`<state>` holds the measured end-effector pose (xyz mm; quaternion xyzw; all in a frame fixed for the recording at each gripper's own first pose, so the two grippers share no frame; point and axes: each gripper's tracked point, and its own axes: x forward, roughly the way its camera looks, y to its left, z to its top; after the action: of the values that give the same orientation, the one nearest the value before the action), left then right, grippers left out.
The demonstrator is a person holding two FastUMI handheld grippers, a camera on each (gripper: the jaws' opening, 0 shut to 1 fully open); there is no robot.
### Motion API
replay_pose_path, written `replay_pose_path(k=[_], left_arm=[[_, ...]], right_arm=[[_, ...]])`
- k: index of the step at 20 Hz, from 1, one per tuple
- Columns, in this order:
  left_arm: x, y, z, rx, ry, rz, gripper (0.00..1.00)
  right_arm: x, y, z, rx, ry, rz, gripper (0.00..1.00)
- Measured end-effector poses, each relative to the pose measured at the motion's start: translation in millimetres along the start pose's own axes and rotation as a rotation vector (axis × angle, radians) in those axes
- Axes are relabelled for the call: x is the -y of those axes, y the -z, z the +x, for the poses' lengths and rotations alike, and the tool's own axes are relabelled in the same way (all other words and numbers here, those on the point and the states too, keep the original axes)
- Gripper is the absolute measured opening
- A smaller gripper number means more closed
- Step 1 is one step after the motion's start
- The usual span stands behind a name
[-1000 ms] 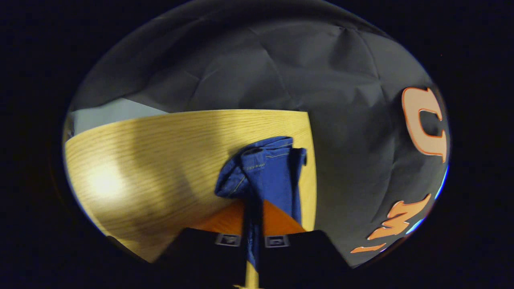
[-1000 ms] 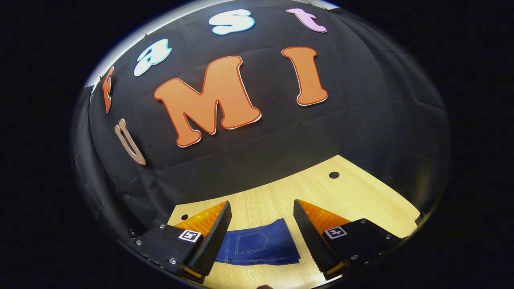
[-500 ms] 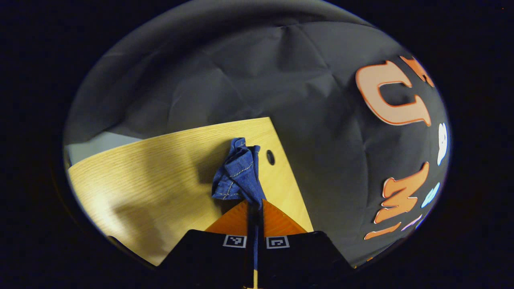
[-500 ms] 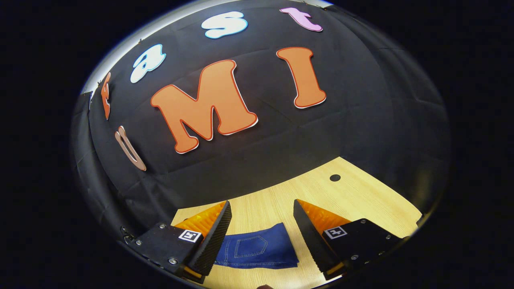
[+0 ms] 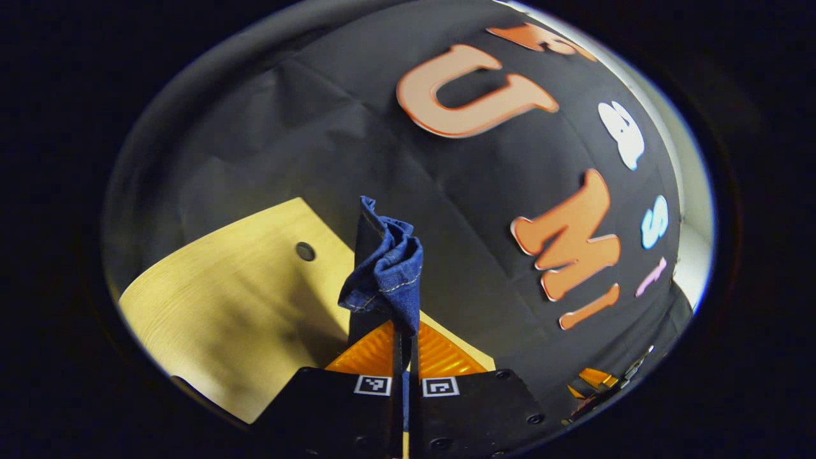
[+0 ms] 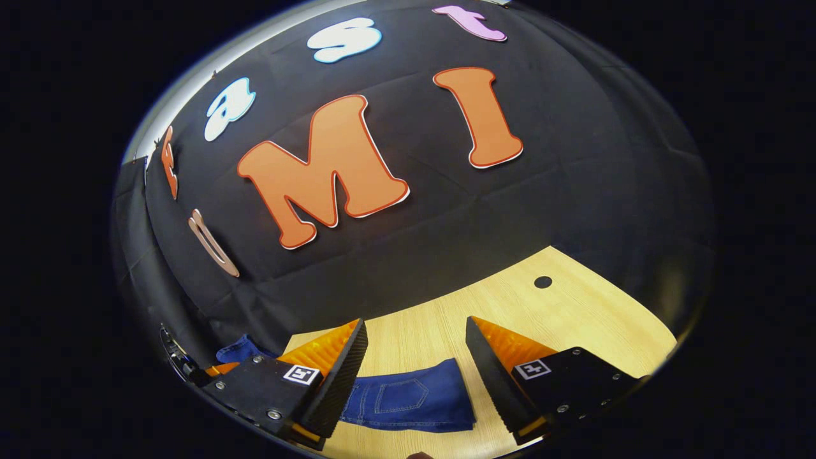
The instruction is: Grasp the waist and the cuffs of the jeans and fold them to make the two legs overlap; first hold the waist and fold one-third of the jeans toward the cuffs, then hold the cuffs and fold the remaining one-third in the same direction to finish folding.
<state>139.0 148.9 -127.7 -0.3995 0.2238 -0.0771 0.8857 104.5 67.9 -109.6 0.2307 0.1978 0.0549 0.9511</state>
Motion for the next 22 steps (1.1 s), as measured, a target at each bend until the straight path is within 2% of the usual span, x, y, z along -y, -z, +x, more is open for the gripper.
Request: replay_pose_path(k=[3,7,12,15,17,18,19,21,22], left_arm=[[53.9,26.1,17.9,-0.060,0.040,0.115,0.04],[111.3,81.3,42.9,-0.171,0.076,0.209,0.04],[145.0,171.9,81.3,-0.333,0.041,0.326,0.03],[151.7,215.8,82.2,-0.416,0.006,0.449,0.05],[170.1,238.3,75.0,-0.460,0.060,0.486,0.10],[189.4,244.1,70.8,-0.466,0.119,0.476,0.21],[204.4,246.7,66.0,-0.462,0.158,0.483,0.36],[218.8,248.5,62.0,-0.447,0.179,0.518,0.66],[223.4,246.5,58.5,-0.443,0.187,0.530,0.67]], right_arm=[[12.3,-1.0,2.3,-0.005,-0.003,0.015,0.95],[30.8,-2.6,1.3,-0.005,-0.007,0.036,0.95],[62.1,-8.4,-5.2,-0.001,0.008,0.072,0.95],[80.3,-12.3,-6.2,0.004,0.027,0.078,0.95],[88.8,-15.6,-7.3,0.008,0.033,0.076,0.95],[89.0,-17.3,-6.3,0.010,0.027,0.076,0.95],[93.3,-16.9,-8.9,0.009,0.029,0.073,0.95],[93.9,-16.9,-7.5,0.009,0.019,0.069,0.95],[93.5,-16.9,-6.1,0.011,0.018,0.065,0.95]])
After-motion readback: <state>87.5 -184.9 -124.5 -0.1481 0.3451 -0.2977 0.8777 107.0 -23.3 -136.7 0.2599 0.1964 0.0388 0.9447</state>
